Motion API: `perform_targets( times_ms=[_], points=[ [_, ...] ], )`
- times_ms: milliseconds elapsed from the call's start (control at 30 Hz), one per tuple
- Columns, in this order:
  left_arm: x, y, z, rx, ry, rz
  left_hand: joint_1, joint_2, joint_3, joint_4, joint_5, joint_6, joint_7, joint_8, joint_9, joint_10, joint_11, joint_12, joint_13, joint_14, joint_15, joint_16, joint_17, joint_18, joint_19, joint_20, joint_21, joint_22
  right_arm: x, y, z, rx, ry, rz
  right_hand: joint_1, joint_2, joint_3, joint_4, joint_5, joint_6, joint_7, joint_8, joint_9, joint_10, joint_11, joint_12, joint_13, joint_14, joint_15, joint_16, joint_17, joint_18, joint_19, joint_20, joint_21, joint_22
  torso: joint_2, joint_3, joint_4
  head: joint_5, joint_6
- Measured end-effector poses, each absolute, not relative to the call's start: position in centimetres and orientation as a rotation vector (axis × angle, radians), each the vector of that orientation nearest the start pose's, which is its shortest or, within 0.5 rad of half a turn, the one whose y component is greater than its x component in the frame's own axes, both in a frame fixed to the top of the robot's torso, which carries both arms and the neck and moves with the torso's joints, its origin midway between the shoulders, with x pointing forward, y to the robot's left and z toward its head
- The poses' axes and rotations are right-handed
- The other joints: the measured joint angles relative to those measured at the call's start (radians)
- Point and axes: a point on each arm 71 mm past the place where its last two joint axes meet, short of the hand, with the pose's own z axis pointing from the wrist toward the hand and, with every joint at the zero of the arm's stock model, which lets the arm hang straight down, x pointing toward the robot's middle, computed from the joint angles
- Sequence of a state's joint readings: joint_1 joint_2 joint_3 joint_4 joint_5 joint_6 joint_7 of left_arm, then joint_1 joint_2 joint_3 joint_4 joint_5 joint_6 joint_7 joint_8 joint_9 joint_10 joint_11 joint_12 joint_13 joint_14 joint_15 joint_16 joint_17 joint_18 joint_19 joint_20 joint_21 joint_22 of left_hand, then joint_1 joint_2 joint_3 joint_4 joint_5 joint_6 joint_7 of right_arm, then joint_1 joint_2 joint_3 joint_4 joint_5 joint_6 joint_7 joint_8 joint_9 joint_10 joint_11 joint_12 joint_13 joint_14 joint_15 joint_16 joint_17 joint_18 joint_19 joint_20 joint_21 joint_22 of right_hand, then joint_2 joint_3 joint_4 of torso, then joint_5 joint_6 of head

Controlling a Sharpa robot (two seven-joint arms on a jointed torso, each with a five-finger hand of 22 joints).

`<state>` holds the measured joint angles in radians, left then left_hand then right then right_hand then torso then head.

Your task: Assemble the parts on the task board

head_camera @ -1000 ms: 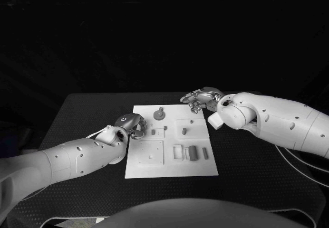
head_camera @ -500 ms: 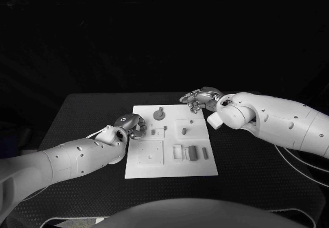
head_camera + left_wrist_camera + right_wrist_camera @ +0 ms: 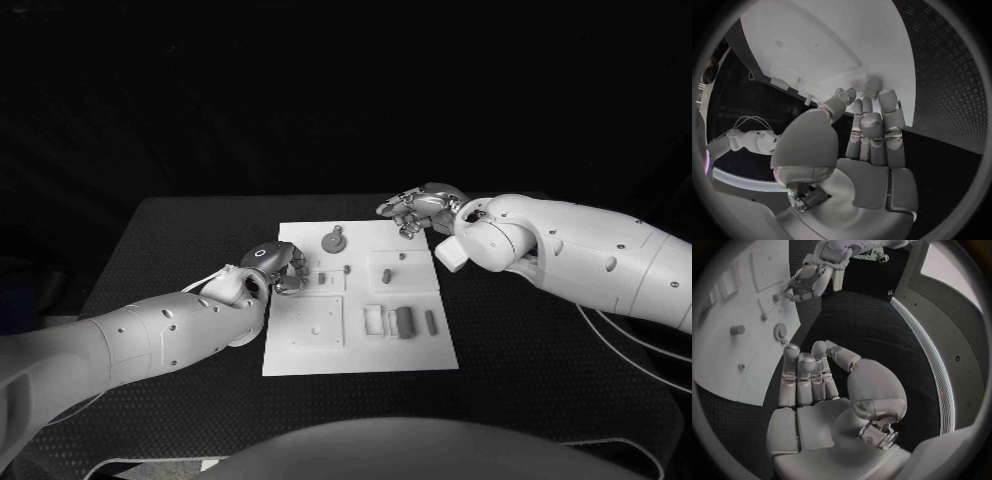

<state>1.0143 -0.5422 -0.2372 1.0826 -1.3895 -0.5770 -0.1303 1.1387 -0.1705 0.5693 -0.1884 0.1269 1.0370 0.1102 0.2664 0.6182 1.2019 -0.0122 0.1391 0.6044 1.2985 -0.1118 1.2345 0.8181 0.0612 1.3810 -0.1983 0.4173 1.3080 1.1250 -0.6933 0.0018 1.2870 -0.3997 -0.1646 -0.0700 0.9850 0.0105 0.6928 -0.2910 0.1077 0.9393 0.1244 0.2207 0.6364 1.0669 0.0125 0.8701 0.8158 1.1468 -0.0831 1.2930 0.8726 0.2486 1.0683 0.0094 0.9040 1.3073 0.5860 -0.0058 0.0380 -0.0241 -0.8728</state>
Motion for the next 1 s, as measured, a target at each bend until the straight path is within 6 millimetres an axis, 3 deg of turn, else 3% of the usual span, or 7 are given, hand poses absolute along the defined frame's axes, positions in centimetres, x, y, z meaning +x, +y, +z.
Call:
perform_targets(
  times_ms=[1000],
  points=[
    [47.99,18.87,-34.86,0.018,1.761,-0.478,-0.003,-0.003,-0.014,-0.008,0.004,-0.007,-0.003,-0.004,-0.004,0.001,0.001,0.000,0.004,0.002,0.005,0.000,-0.003,0.000,0.000,0.000,-0.004,0.000,51.19,-19.53,-24.48,0.957,1.959,1.138,0.000,0.000,0.000,0.000,0.000,0.000,0.000,0.000,-0.002,0.000,0.000,0.000,0.000,0.000,0.001,0.000,0.000,0.000,0.000,0.000,0.000,0.000,0.000,-0.0008,0.0006,-0.004,0.000]
  ],
)
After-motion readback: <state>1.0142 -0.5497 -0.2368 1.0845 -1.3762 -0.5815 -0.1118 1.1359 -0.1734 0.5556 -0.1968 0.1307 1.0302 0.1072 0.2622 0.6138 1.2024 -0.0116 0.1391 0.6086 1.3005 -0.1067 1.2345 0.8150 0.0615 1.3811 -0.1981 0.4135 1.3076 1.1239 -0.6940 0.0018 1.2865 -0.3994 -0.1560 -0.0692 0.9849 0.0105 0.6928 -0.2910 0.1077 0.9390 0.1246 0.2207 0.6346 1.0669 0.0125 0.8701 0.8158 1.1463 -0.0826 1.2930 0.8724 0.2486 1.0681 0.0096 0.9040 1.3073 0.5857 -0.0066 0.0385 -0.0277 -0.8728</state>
